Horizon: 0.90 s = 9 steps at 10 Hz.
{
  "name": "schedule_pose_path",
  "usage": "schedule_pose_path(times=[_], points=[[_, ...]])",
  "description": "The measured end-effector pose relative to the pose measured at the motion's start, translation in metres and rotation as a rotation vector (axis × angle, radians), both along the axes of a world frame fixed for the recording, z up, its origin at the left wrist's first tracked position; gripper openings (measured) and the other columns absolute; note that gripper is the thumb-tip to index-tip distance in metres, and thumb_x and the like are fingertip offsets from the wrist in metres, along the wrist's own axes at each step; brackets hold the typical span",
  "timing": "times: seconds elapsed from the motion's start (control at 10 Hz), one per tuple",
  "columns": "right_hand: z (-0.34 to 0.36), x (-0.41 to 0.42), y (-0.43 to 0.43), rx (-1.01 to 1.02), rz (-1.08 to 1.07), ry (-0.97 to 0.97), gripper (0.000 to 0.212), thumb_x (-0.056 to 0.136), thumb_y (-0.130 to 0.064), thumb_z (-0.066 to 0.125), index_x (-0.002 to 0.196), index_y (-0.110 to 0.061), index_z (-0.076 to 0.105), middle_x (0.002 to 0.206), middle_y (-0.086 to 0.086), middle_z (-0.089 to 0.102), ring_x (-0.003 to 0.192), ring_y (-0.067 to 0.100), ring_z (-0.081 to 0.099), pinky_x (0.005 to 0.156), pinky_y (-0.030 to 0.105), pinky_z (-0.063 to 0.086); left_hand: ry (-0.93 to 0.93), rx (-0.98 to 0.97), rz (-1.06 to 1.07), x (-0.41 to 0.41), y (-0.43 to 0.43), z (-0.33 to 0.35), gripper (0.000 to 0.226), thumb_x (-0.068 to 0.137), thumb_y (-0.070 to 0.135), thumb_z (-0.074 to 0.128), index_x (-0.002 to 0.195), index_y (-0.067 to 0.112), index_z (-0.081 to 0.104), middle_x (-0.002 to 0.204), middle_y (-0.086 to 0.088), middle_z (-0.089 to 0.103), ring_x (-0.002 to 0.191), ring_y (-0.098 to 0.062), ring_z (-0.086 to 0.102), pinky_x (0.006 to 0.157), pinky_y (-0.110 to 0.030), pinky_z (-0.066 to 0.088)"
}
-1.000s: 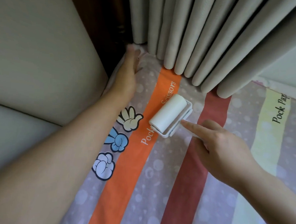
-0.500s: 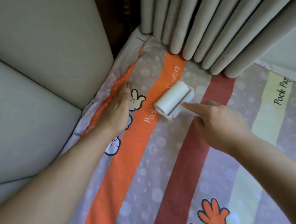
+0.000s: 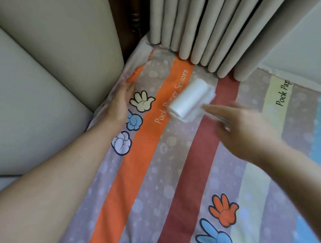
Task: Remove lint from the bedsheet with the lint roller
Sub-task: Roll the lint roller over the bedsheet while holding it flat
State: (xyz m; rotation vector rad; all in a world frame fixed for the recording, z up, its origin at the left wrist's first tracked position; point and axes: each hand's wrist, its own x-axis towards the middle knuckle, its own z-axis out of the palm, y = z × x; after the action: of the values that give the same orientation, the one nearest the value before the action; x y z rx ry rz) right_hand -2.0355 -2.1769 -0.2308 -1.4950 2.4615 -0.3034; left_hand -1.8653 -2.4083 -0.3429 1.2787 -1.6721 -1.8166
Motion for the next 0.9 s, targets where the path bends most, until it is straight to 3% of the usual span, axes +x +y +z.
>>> schedule_pose_path(times=[0.1,0.2,0.3,0.4,0.5,0.6,0.7,0.8,0.9], points=[[-0.038,0.019,-0.073,0.037,0.023,-0.076,0.053,0.092,-0.019,0.045,0.138,-0.046,0.046,0.110,-0.001,0.055,0.097,0.025,0.058,0.064,0.031,0.043,0.113,0.054,-0.002,-0.001,0.006,0.005,0.043,0.109,0.040,0.020,0.136,0.033,0.052,0.142,0.015,0.055,0.118,0.011,0.055,0.103,-0.009,0.039],[-0.058,0.017,-0.100,0.133,0.050,-0.125,0.055,0.092,-0.019,0.045,0.142,-0.043,0.041,0.125,0.002,0.053,0.109,0.025,0.056,0.070,0.032,0.045,0.190,0.087,0.006,0.000,0.005,0.002,0.042,0.109,0.037,0.019,0.126,0.036,0.057,0.124,0.020,0.061,0.101,0.017,0.061,0.089,-0.010,0.047],[-0.056,0.010,-0.078,0.194,0.068,-0.055,0.056,0.092,-0.021,0.044,0.141,-0.047,0.040,0.119,0.000,0.054,0.105,0.025,0.057,0.072,0.034,0.049,0.135,0.105,-0.024,0.003,0.005,0.002,0.045,0.109,0.041,0.027,0.138,0.029,0.058,0.140,0.015,0.059,0.118,0.009,0.058,0.101,-0.018,0.046],[-0.047,0.000,-0.024,0.223,0.028,-0.030,0.055,0.092,-0.023,0.042,0.138,-0.053,0.040,0.110,-0.003,0.056,0.100,0.024,0.058,0.067,0.033,0.046,-0.037,-0.139,-0.148,-0.004,0.012,-0.003,0.041,0.110,0.042,0.028,0.132,0.033,0.062,0.135,0.024,0.057,0.122,0.016,0.049,0.111,-0.017,0.033],[-0.036,-0.011,0.036,0.258,0.007,-0.022,0.052,0.093,-0.025,0.042,0.137,-0.053,0.041,0.103,-0.011,0.053,0.093,0.018,0.059,0.060,0.029,0.041,-0.215,-0.366,-0.229,-0.008,0.018,0.003,0.043,0.112,0.030,0.023,0.142,0.023,0.052,0.142,0.019,0.043,0.121,0.014,0.036,0.094,0.007,0.019],[-0.024,-0.023,0.091,0.313,0.018,0.003,0.052,0.095,-0.025,0.039,0.139,-0.054,0.037,0.097,-0.013,0.049,0.083,0.014,0.056,0.054,0.027,0.038,-0.331,-0.541,-0.295,-0.016,0.019,0.001,0.050,0.110,0.031,0.024,0.157,0.015,0.032,0.164,0.000,0.028,0.148,-0.006,0.024,0.118,-0.012,0.011],[-0.013,-0.040,0.143,0.391,0.025,-0.040,0.054,0.093,-0.026,0.040,0.137,-0.058,0.036,0.100,-0.016,0.051,0.087,0.013,0.058,0.064,0.030,0.049,-0.532,-0.716,-0.363,-0.024,0.021,0.004,0.063,0.103,0.039,0.019,0.161,0.015,0.015,0.169,-0.008,0.014,0.155,-0.020,0.011,0.126,-0.041,0.010],[0.000,-0.064,0.186,0.259,-0.019,-0.172,0.054,0.086,-0.030,0.049,0.129,-0.062,0.042,0.090,-0.017,0.054,0.077,0.010,0.056,0.063,0.033,0.049,-0.641,-0.700,-0.350,-0.036,0.024,0.010,0.063,0.103,0.038,0.027,0.159,0.010,0.022,0.167,-0.014,0.016,0.154,-0.030,0.012,0.125,-0.052,0.008],[0.003,-0.091,0.216,-0.005,-0.145,-0.195,0.051,0.087,-0.027,0.056,0.128,-0.055,0.050,0.084,-0.011,0.056,0.071,0.009,0.054,0.062,0.037,0.047,-0.832,-0.632,-0.293,-0.066,0.002,-0.027,0.054,0.103,0.054,0.040,0.141,0.017,0.051,0.154,-0.017,0.035,0.146,-0.037,0.029,0.120,-0.058,0.015]])
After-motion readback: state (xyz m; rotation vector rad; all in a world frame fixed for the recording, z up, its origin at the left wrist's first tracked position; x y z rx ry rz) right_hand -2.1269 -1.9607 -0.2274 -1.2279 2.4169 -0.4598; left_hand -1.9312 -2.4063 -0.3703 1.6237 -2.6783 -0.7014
